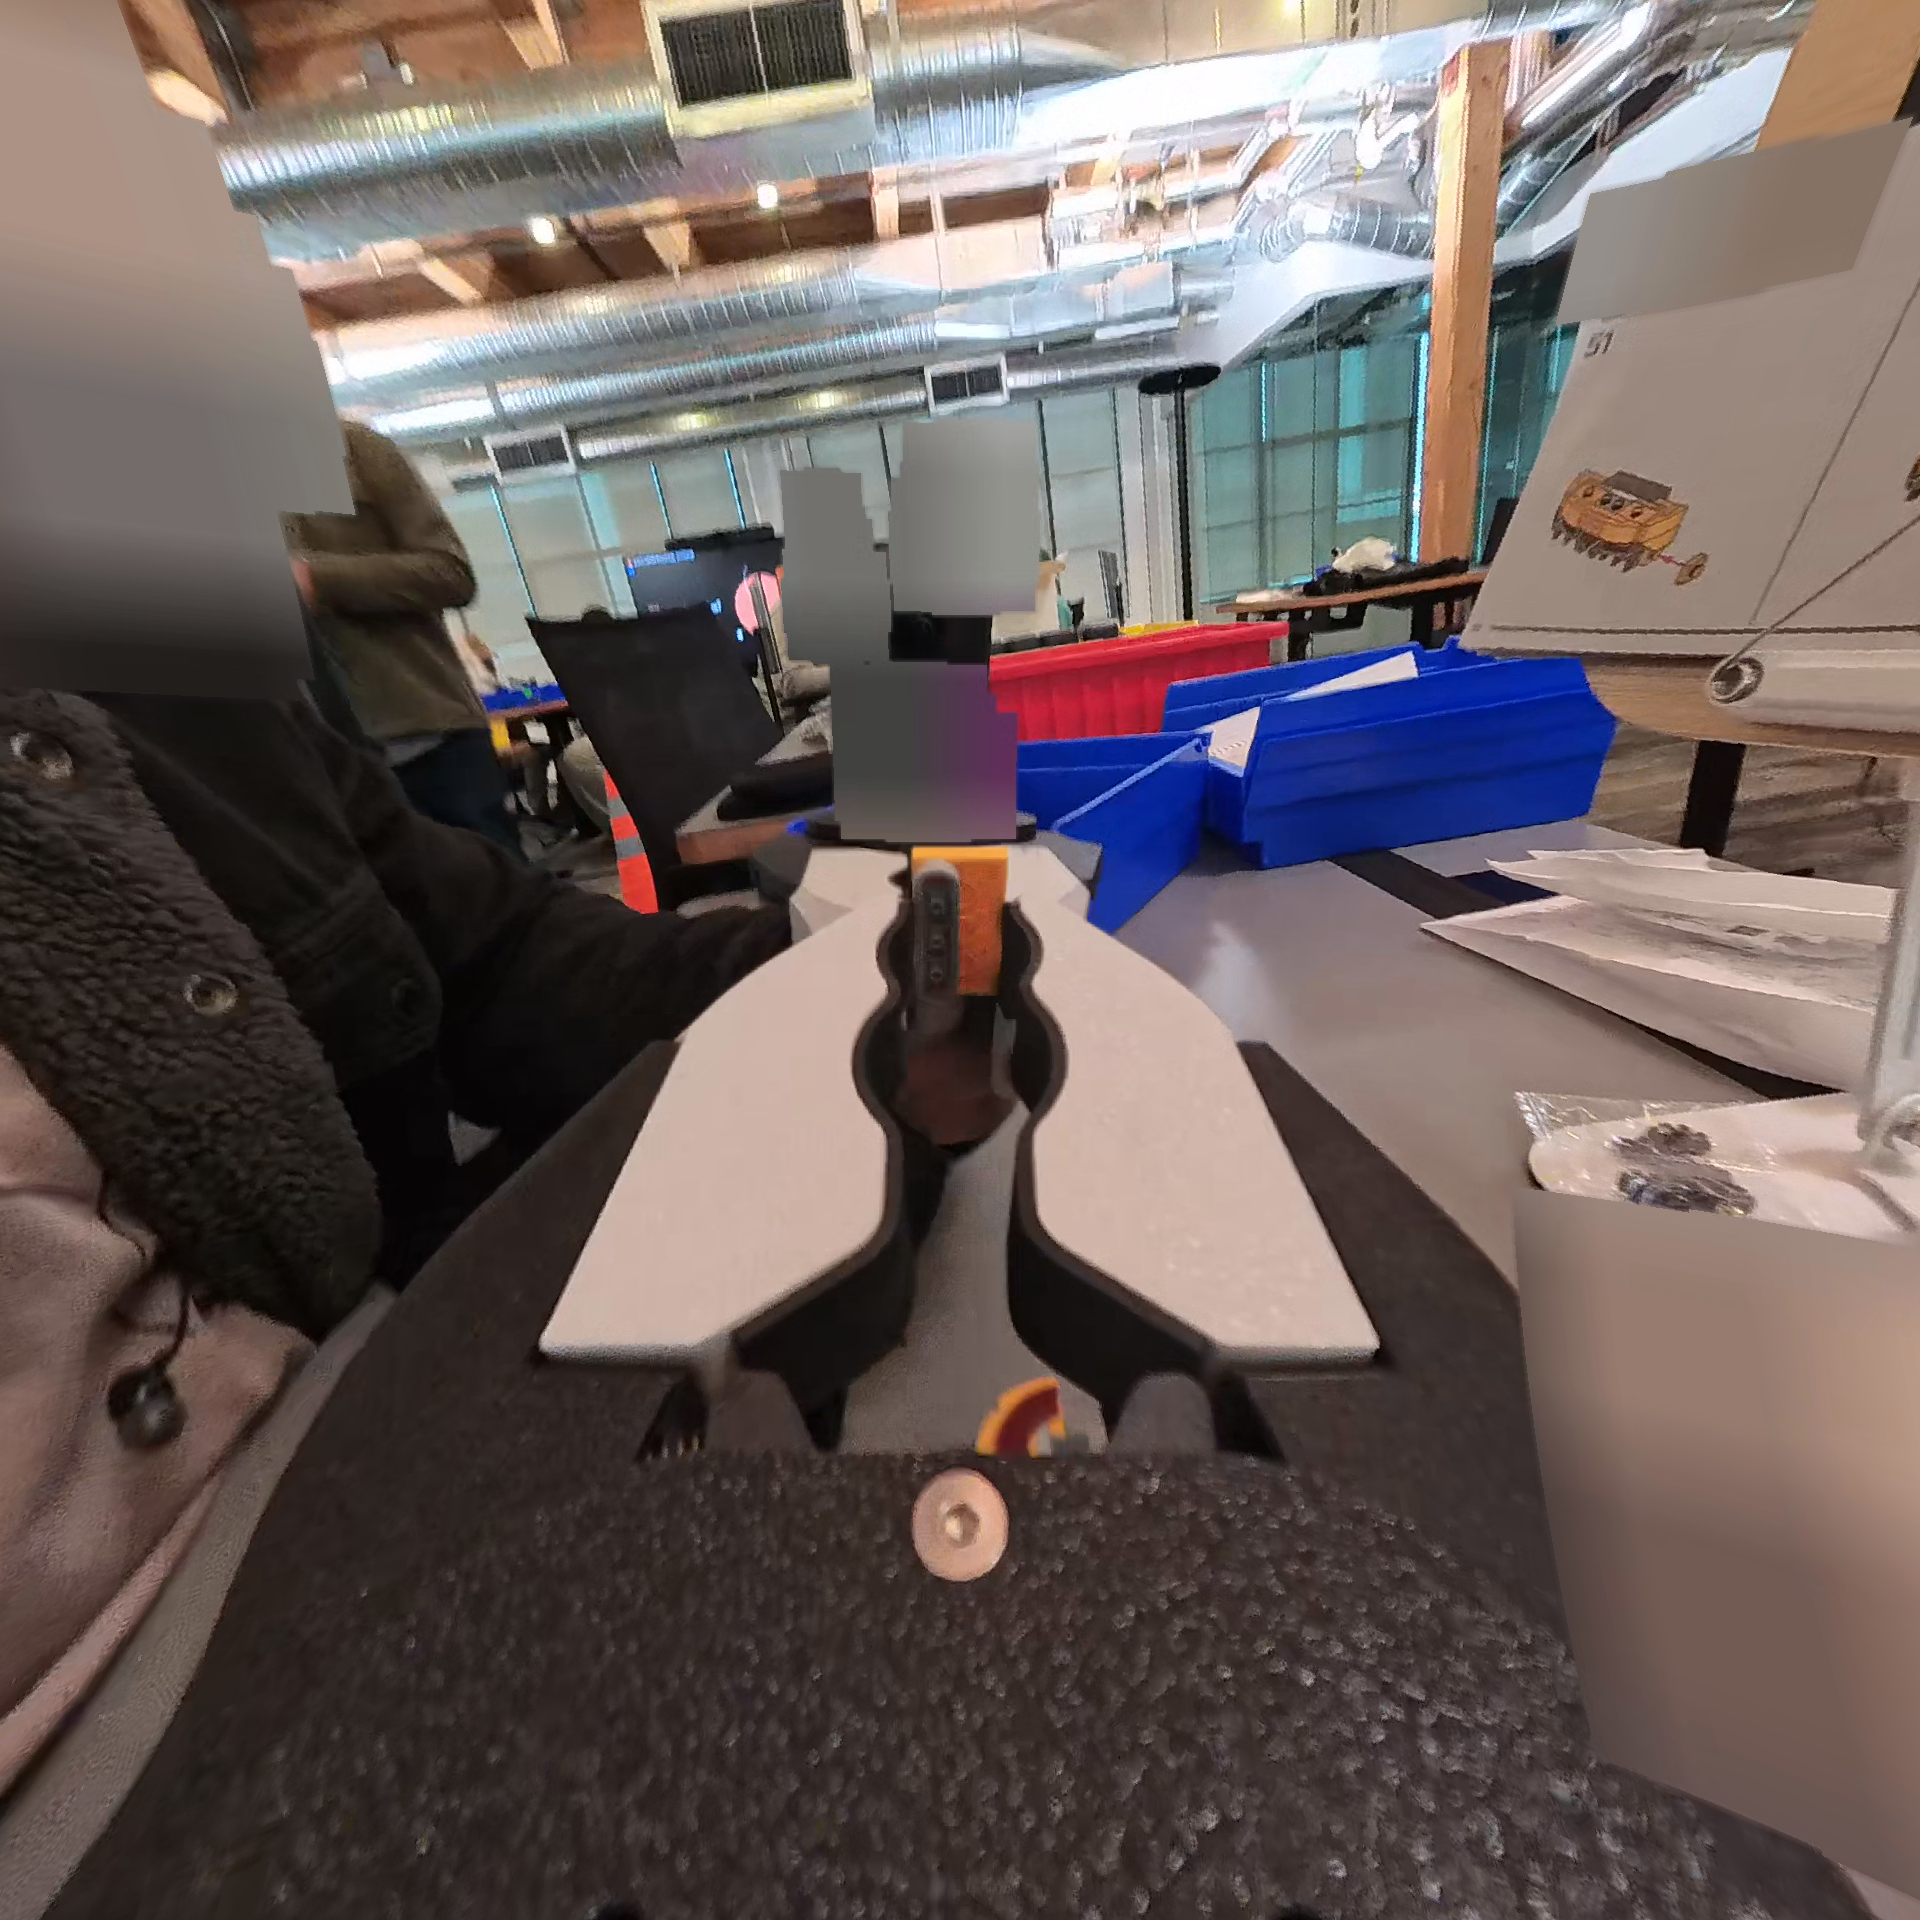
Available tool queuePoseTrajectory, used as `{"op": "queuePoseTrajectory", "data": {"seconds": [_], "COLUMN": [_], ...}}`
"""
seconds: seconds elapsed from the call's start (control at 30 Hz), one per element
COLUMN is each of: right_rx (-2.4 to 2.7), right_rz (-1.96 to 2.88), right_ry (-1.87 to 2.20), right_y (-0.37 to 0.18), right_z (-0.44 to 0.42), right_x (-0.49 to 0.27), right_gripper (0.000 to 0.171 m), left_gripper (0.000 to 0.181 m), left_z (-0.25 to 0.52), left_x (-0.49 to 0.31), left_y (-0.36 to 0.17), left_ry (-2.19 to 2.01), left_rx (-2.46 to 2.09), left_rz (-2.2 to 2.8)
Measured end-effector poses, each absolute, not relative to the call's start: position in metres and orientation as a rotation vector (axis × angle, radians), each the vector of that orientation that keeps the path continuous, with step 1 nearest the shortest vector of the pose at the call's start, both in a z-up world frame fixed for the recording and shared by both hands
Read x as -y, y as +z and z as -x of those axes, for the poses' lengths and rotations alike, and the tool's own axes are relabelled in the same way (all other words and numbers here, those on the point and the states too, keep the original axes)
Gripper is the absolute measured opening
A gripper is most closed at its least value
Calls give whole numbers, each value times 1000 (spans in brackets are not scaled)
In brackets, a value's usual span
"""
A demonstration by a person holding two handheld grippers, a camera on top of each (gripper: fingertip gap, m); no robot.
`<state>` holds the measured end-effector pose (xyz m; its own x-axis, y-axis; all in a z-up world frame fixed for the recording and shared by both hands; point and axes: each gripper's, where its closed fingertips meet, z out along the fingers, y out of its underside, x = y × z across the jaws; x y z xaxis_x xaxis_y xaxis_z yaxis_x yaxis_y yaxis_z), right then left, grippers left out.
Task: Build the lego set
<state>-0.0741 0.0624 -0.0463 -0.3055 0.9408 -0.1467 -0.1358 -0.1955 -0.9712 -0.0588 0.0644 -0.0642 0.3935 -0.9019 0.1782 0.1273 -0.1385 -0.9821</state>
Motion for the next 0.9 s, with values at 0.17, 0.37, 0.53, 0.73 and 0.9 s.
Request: {"op": "queuePoseTrajectory", "data": {"seconds": [0.17, 0.37, 0.53, 0.73, 0.9], "right_rx": [1440, 1616, 1739, 1850, 1915], "right_rz": [1094, 1145, 1195, 1243, 1262], "right_ry": [1419, 1190, 1066, 999, 970], "right_y": [-73, -102, -129, -150, -160], "right_z": [65, 57, 59, 56, 54], "right_x": [-65, -69, -69, -66, -62], "right_gripper": [16, 23, 19, 15, 26], "left_gripper": [16, 16, 16, 16, 16], "left_z": [57, 64, 68, 67, 63], "left_x": [-66, -71, -70, -64, -59], "left_y": [-87, -121, -152, -172, -177], "left_ry": [-897, -663, -510, -456, -432], "left_rx": [-891, -1078, -1243, -1345, -1407], "left_rz": [1521, 1665, 1774, 1827, 1834]}}
